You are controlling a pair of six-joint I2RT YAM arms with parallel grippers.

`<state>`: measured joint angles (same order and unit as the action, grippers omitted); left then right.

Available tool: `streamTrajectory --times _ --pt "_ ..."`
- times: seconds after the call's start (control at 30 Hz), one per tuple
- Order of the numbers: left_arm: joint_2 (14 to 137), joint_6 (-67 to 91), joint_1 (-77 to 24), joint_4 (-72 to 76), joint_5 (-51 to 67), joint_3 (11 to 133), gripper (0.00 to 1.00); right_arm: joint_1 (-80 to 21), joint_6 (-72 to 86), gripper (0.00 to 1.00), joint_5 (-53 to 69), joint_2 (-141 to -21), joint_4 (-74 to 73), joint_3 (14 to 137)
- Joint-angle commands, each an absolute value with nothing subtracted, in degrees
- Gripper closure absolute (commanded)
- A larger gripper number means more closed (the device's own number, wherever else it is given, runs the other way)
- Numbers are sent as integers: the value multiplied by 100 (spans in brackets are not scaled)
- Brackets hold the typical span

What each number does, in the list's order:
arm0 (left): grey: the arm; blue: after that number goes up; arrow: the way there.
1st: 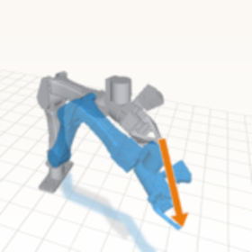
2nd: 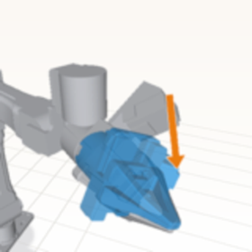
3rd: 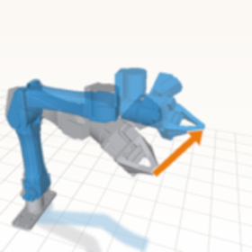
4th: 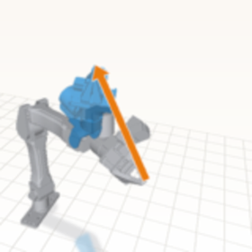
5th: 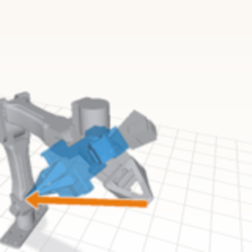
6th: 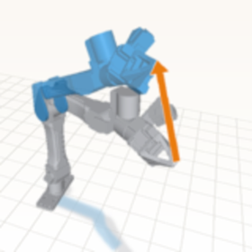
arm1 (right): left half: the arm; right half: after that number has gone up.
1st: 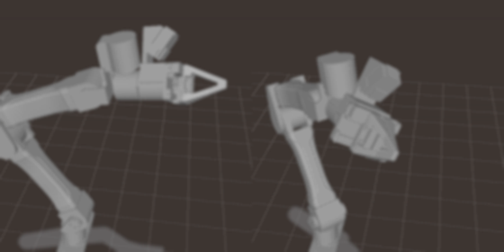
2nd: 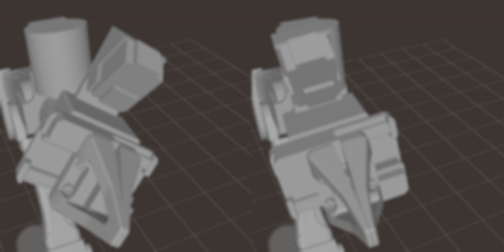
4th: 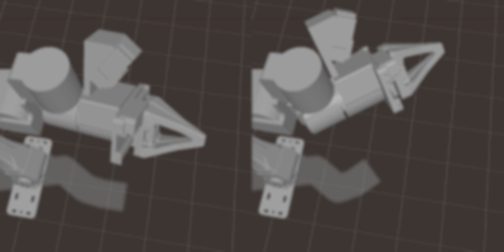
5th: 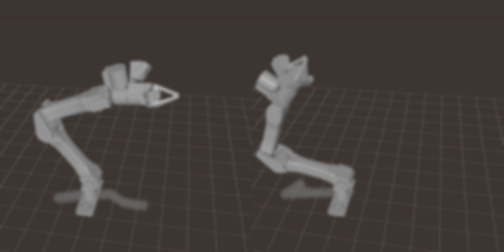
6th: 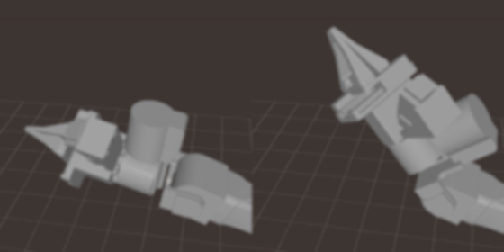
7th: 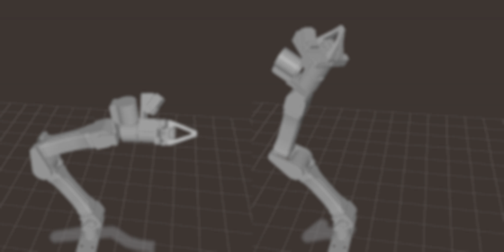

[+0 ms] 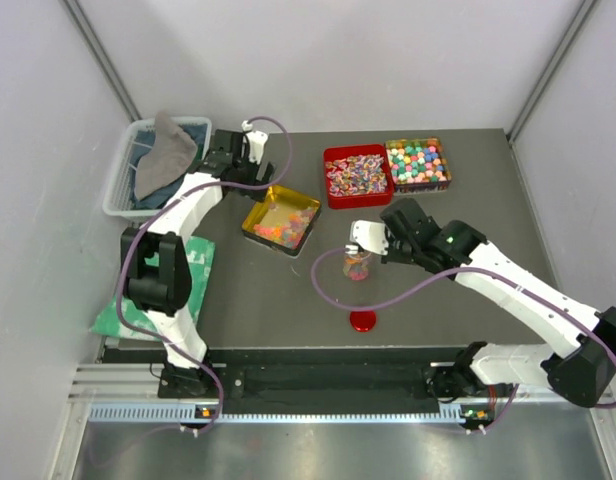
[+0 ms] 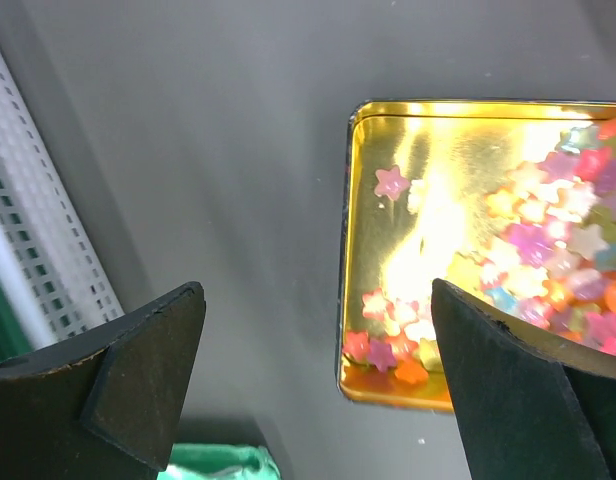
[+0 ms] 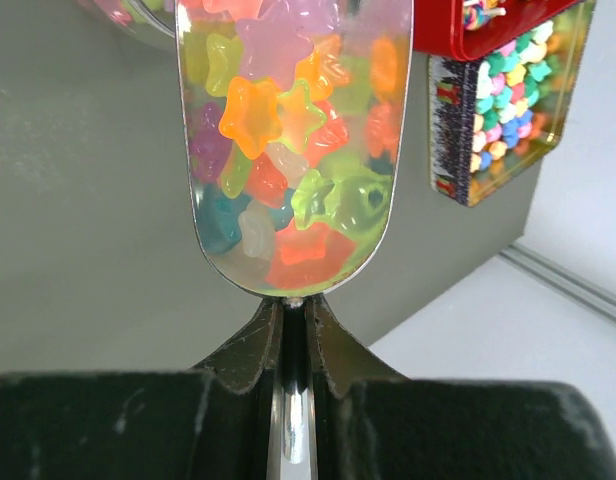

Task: Pack the candies
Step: Place the fake candies in the packing bottle.

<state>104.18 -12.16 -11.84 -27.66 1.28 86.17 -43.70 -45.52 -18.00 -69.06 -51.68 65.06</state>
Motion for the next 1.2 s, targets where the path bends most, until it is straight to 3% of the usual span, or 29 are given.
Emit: streamTrajectory --times 0.0,1.17 --pt "9888 -1310 -1169 -2936 299 8553 1 -4350 -4921 100 -2162 -6873 -5054 6680" --pt "9791 -1318 -1072 -2742 369 8068 1 -4825 -6179 100 -3542 -7611 -5484 7101"
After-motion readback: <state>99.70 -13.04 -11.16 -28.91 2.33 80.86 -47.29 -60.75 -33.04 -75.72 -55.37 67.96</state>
